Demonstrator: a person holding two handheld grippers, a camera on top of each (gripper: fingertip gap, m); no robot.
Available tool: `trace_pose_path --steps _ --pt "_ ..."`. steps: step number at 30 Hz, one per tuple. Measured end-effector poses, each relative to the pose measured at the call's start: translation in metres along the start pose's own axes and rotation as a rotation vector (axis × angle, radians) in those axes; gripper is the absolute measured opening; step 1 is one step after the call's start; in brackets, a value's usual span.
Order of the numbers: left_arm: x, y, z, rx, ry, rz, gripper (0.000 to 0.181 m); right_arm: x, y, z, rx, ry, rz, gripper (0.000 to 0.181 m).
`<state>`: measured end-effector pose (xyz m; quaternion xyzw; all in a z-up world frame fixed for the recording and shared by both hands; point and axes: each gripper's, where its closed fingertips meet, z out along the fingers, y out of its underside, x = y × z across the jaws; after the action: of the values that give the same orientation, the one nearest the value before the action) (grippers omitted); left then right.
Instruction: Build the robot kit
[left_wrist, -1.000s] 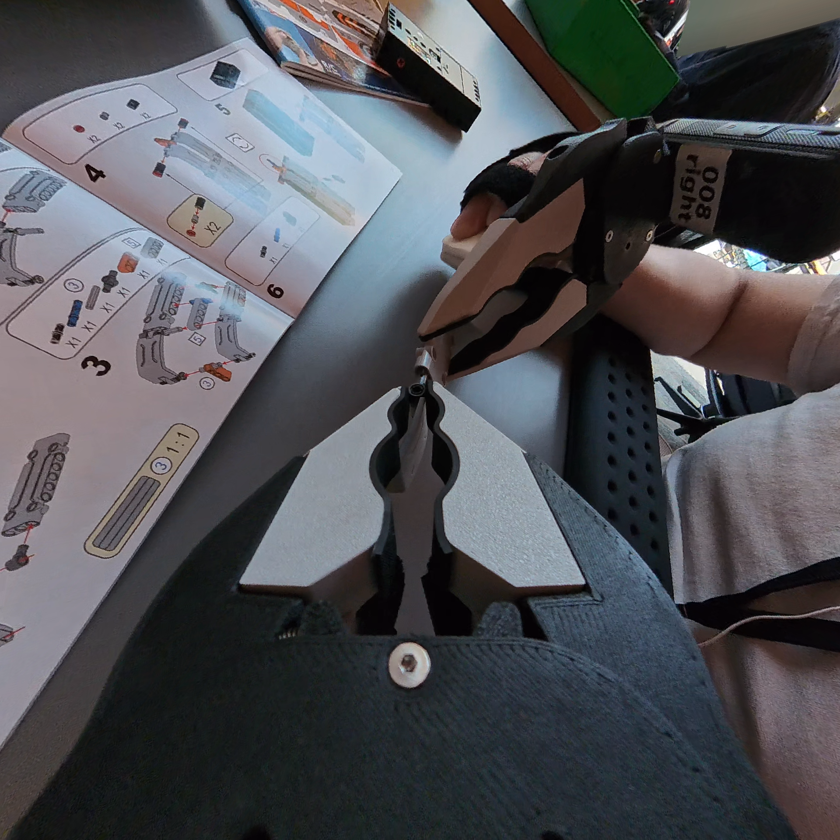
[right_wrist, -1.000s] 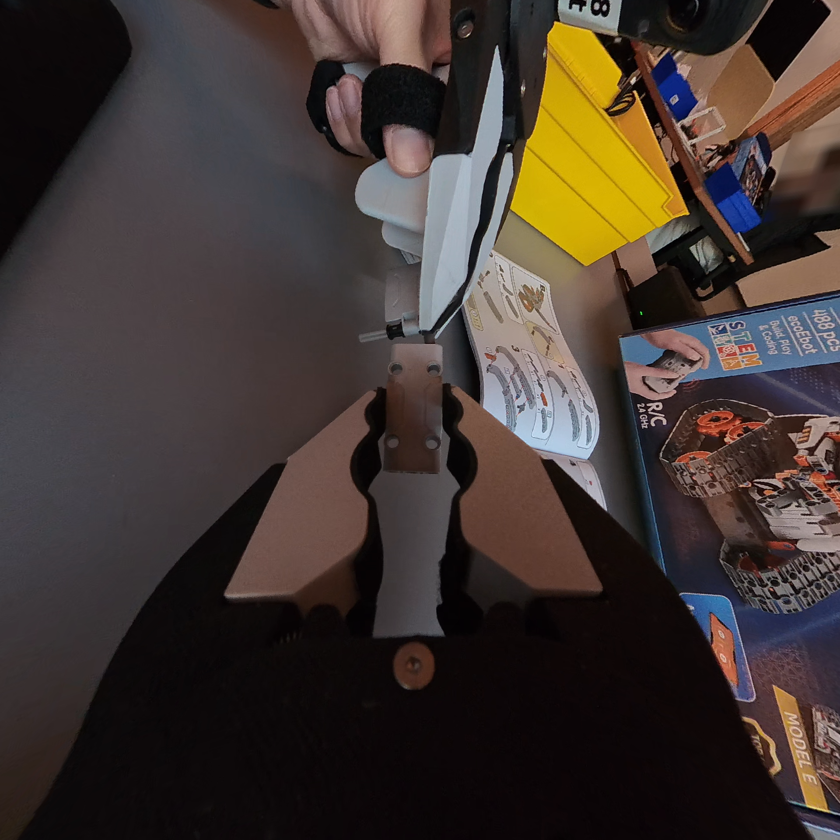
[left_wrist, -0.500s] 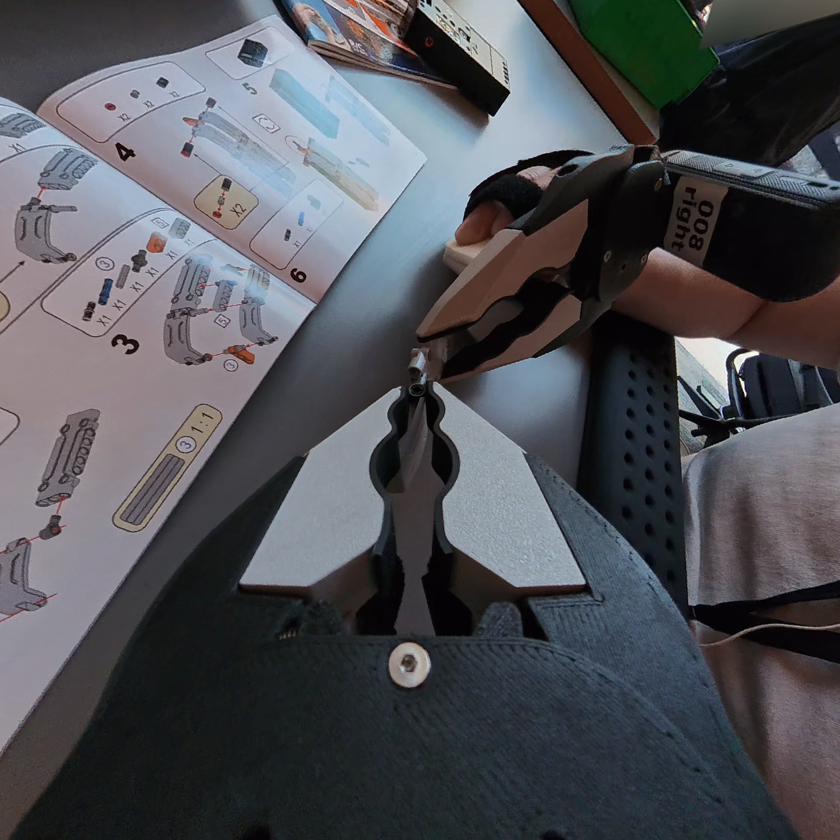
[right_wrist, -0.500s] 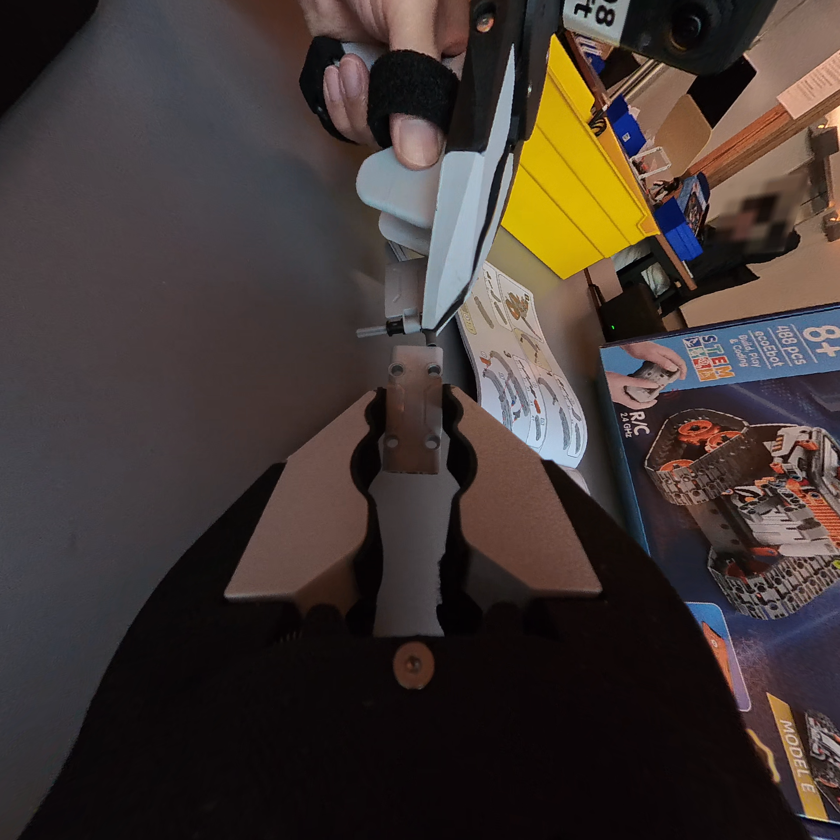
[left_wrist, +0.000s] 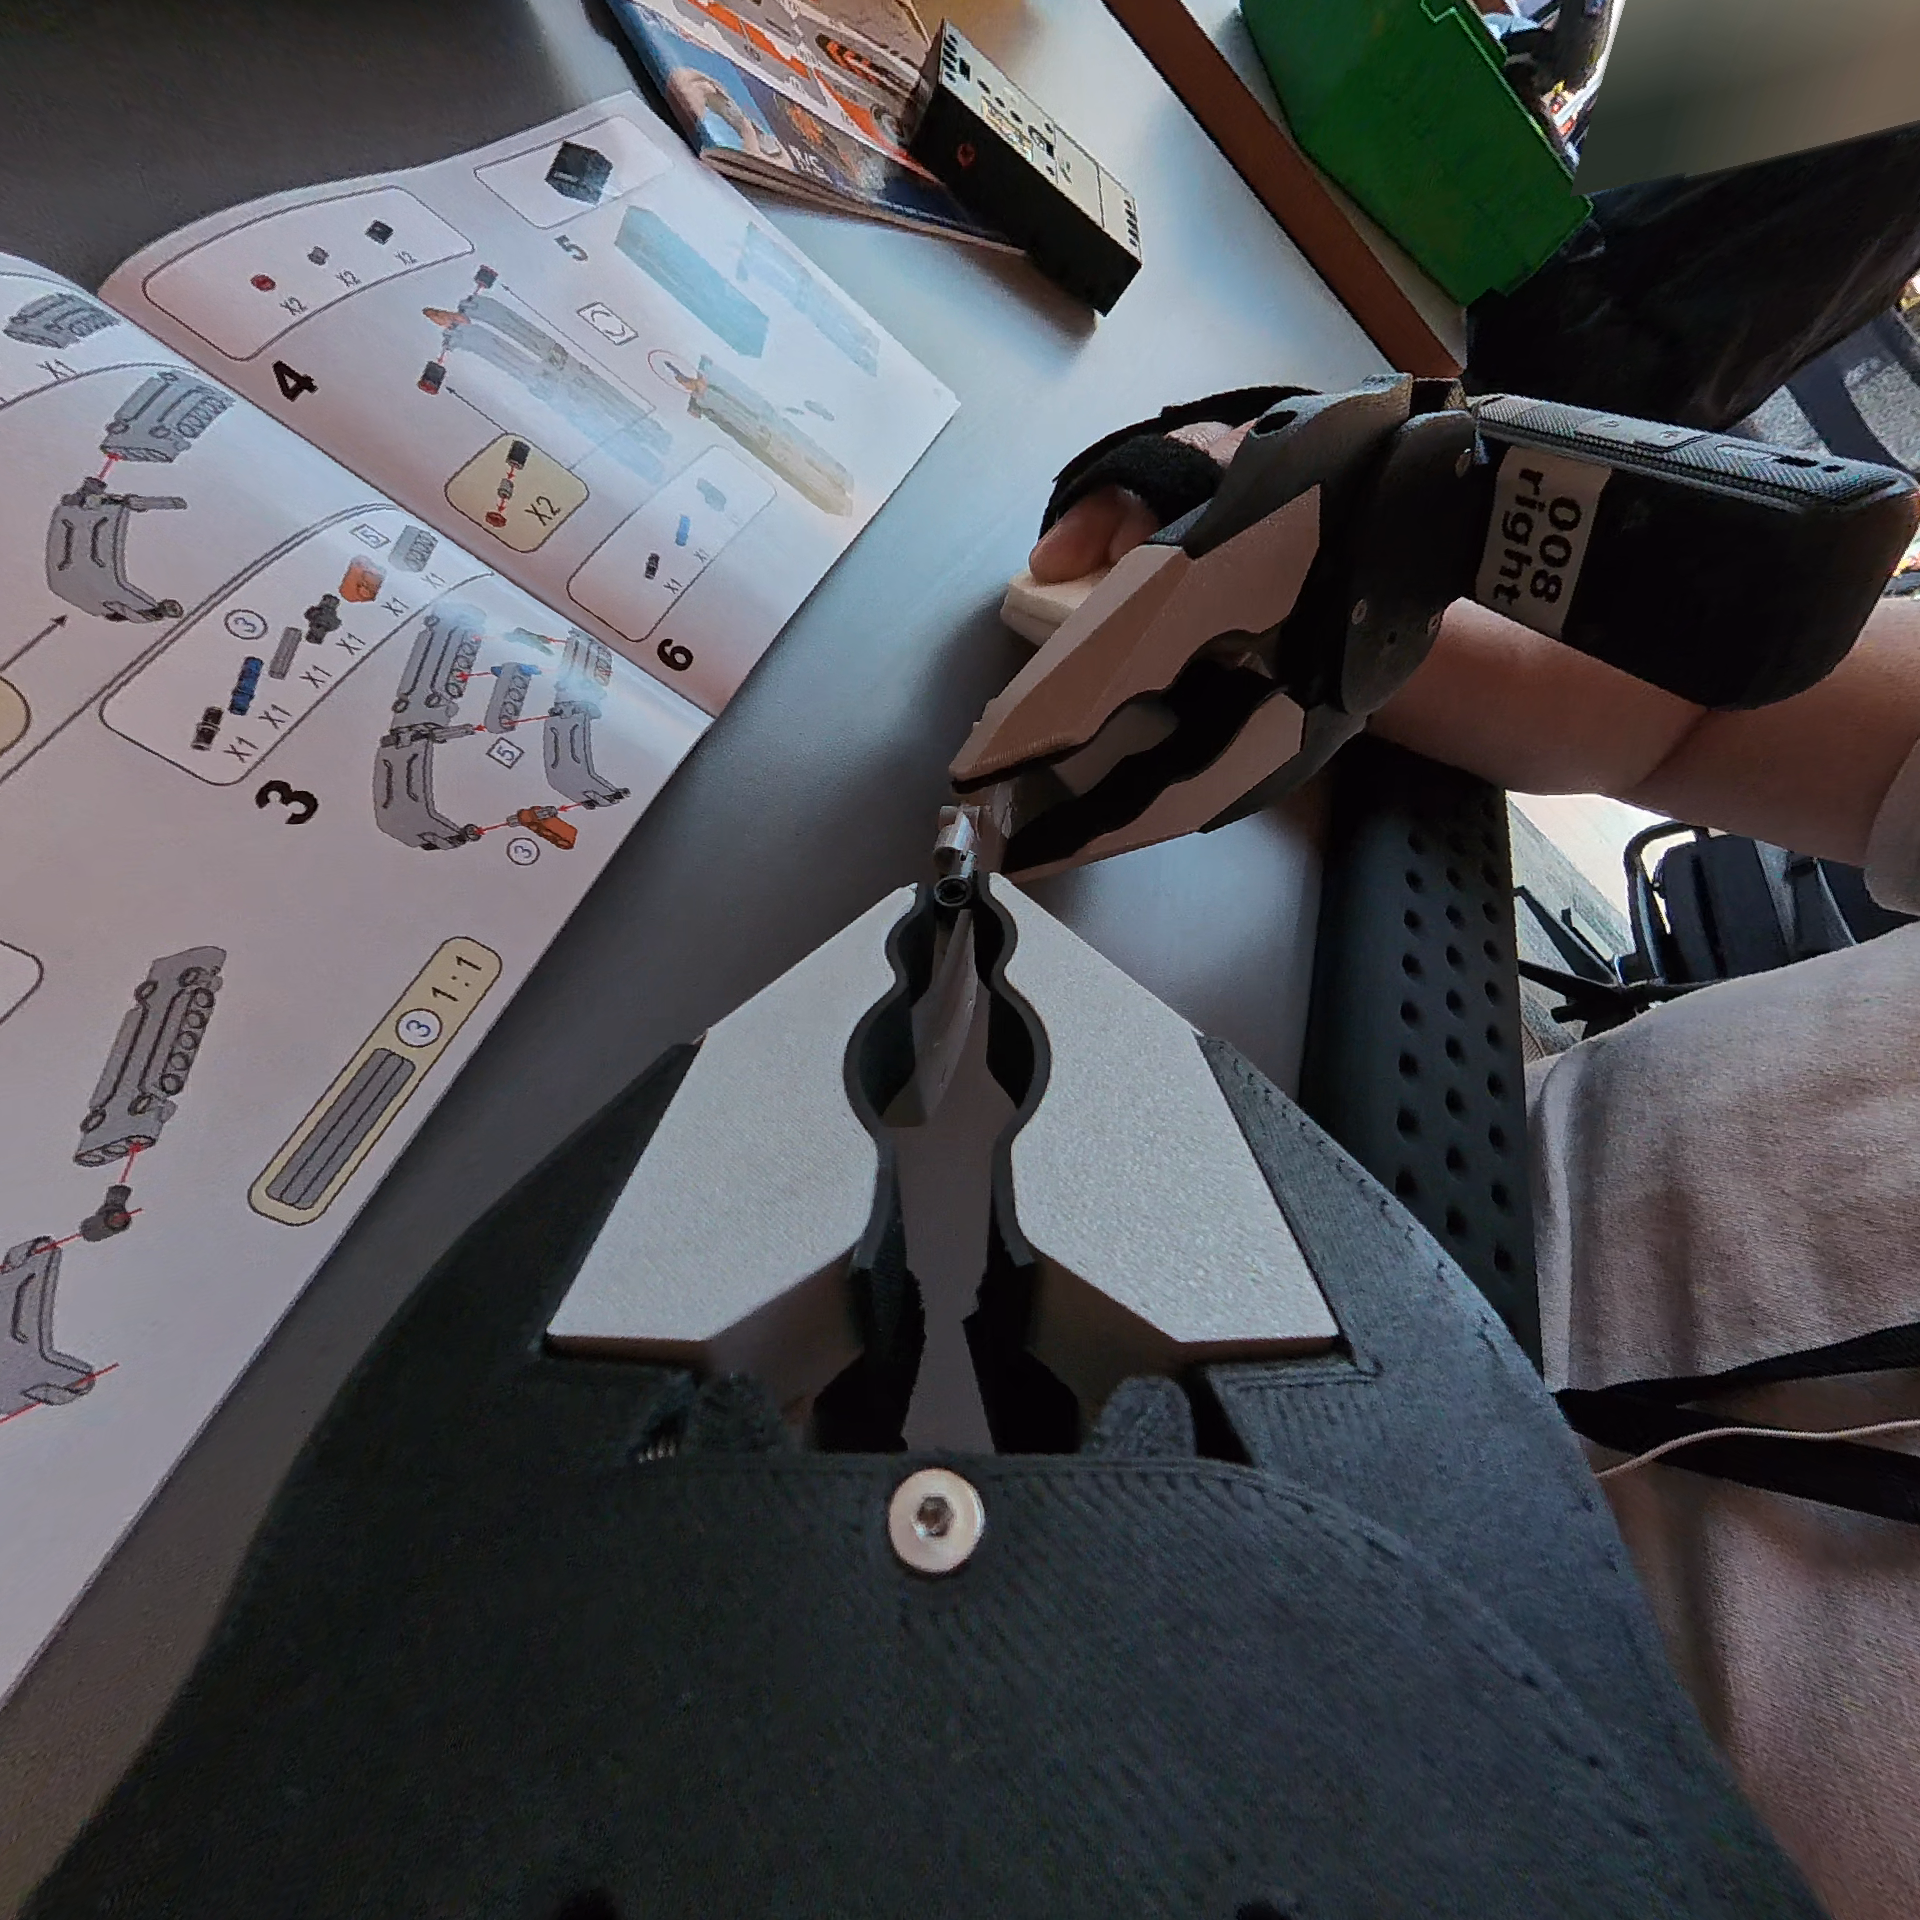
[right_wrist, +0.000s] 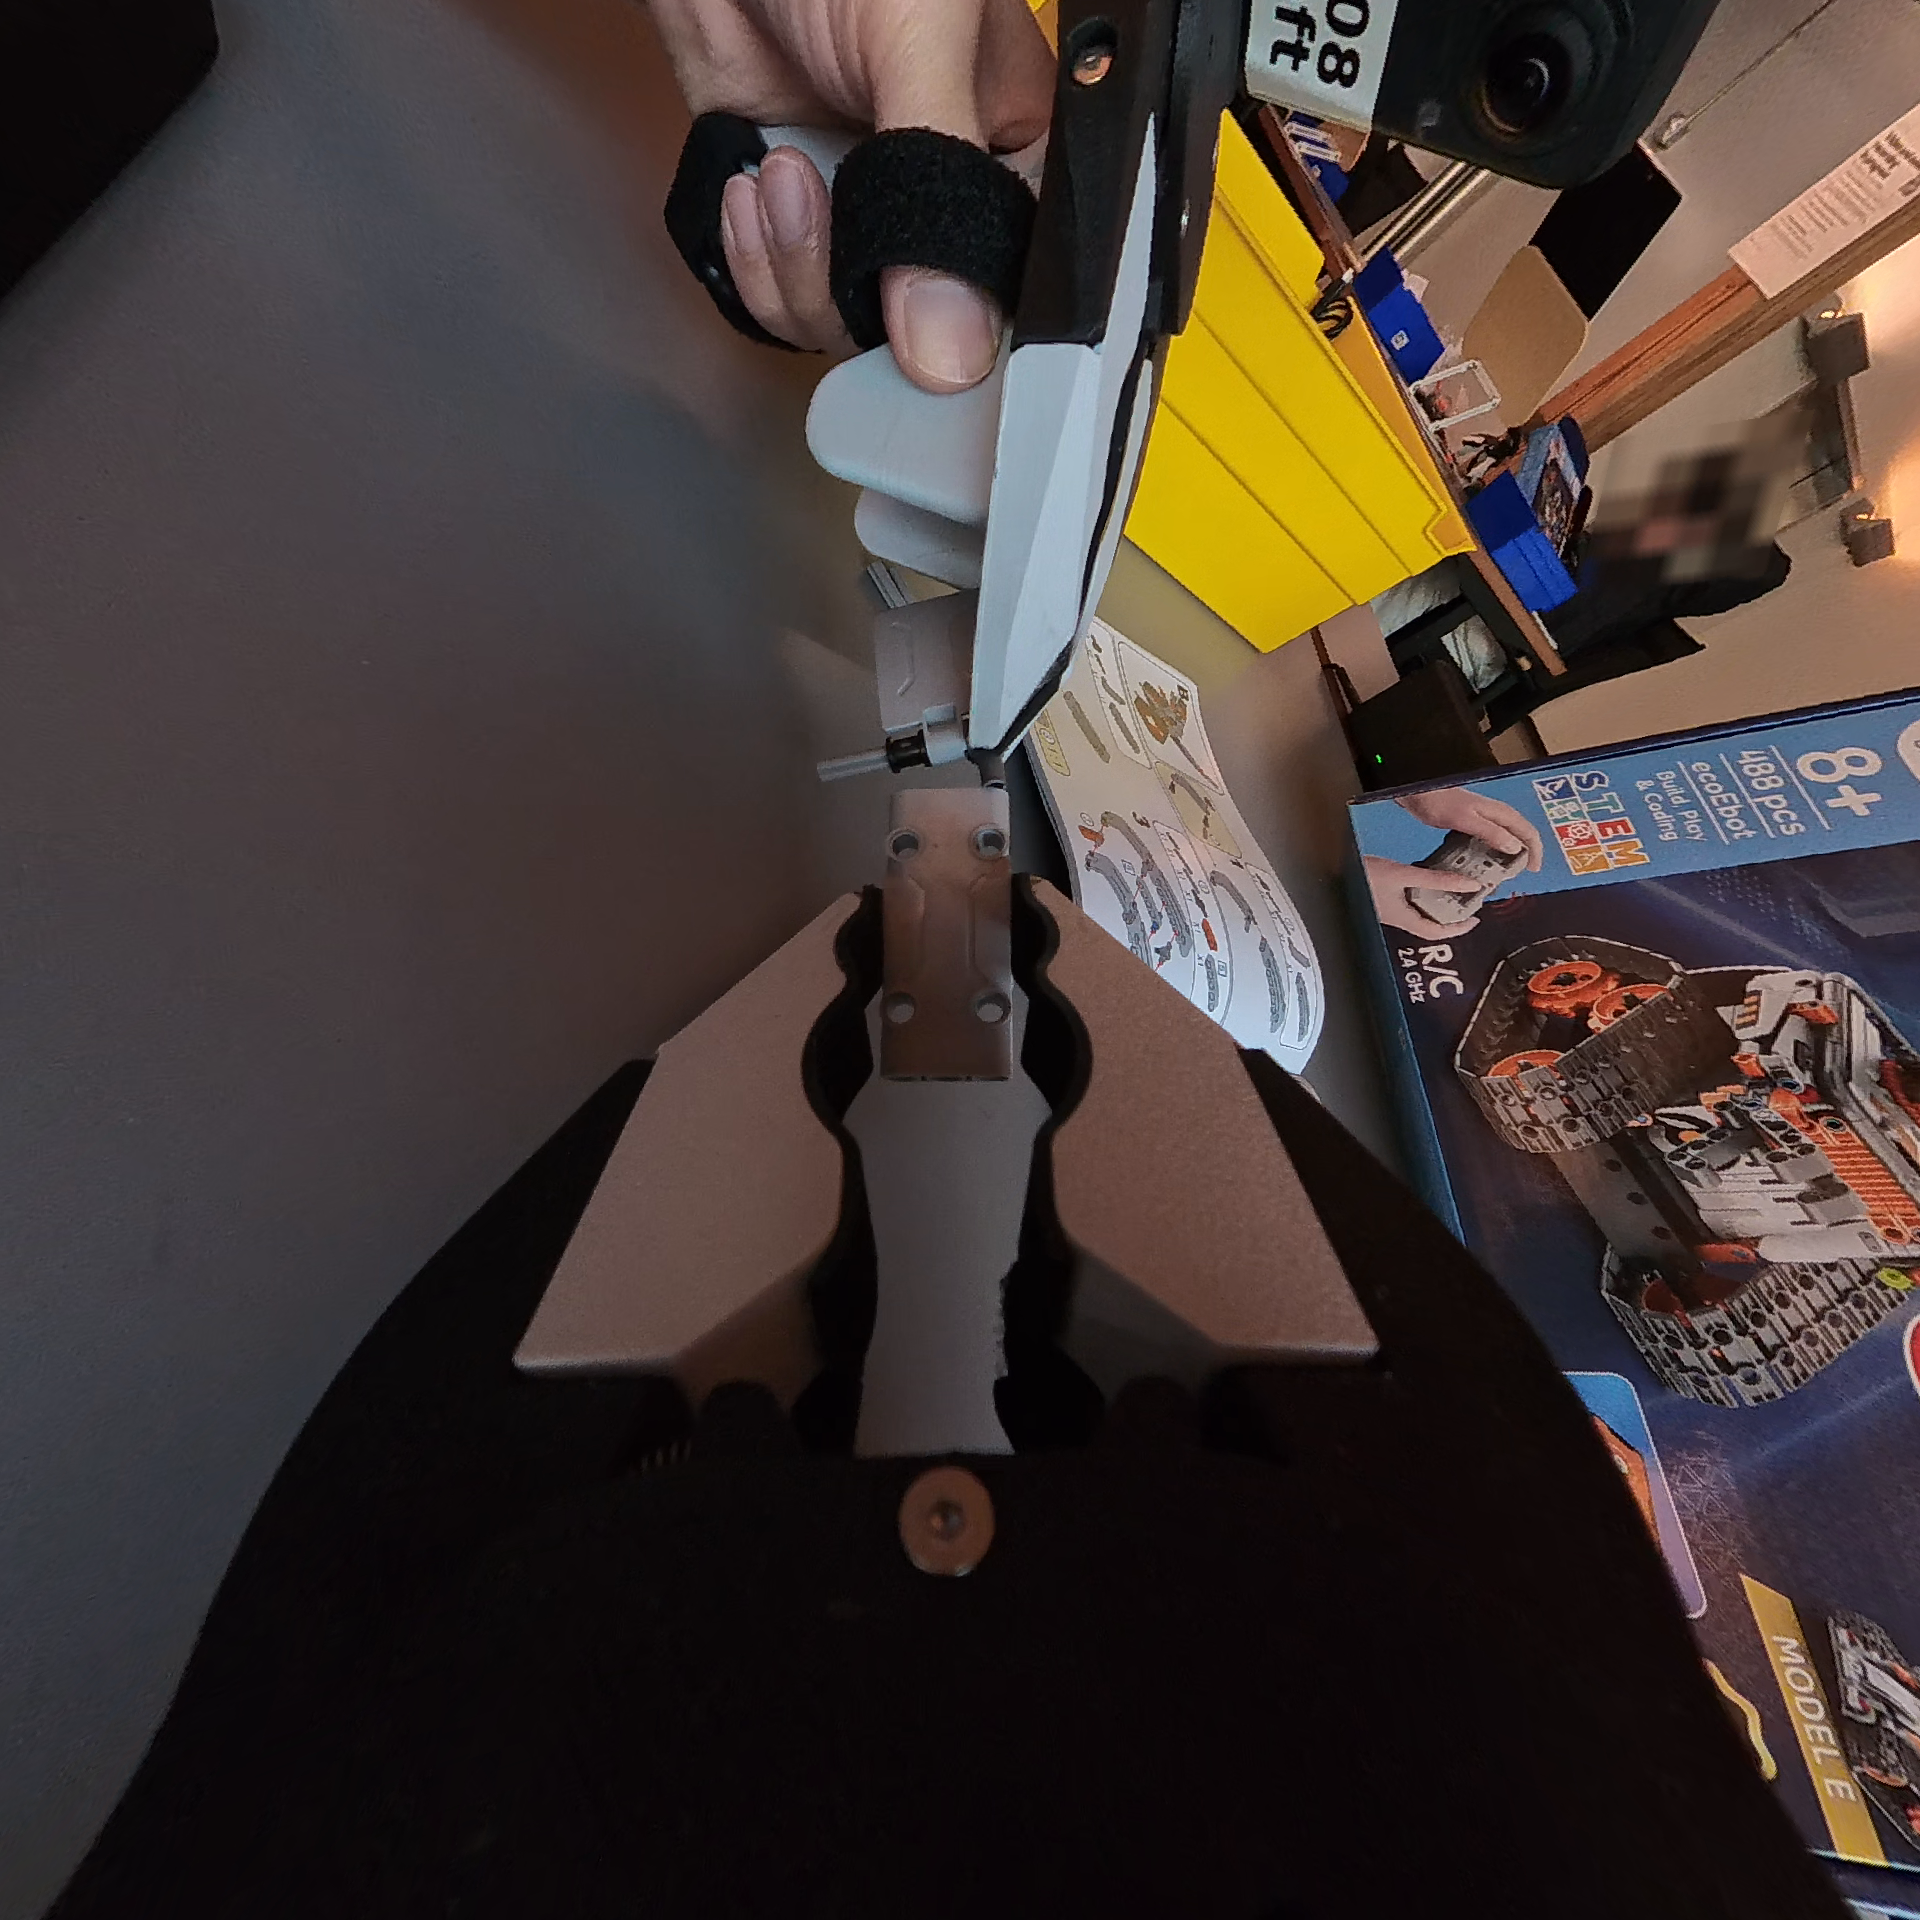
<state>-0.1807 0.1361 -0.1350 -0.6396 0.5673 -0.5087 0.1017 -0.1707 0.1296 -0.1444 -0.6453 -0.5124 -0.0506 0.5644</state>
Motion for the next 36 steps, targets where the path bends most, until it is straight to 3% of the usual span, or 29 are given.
trace_pose_path --steps 29,36 --pt "-0.004 0.011 0.004 -0.048 0.010 -0.040 0.005 -0.008 0.001 0.001 -0.014 -0.006 -0.095 0.023" --pt "0.000 0.018 0.004 -0.108 0.023 0.069 0.005 -0.015 -0.005 -0.001 0.026 -0.034 -0.131 0.023"
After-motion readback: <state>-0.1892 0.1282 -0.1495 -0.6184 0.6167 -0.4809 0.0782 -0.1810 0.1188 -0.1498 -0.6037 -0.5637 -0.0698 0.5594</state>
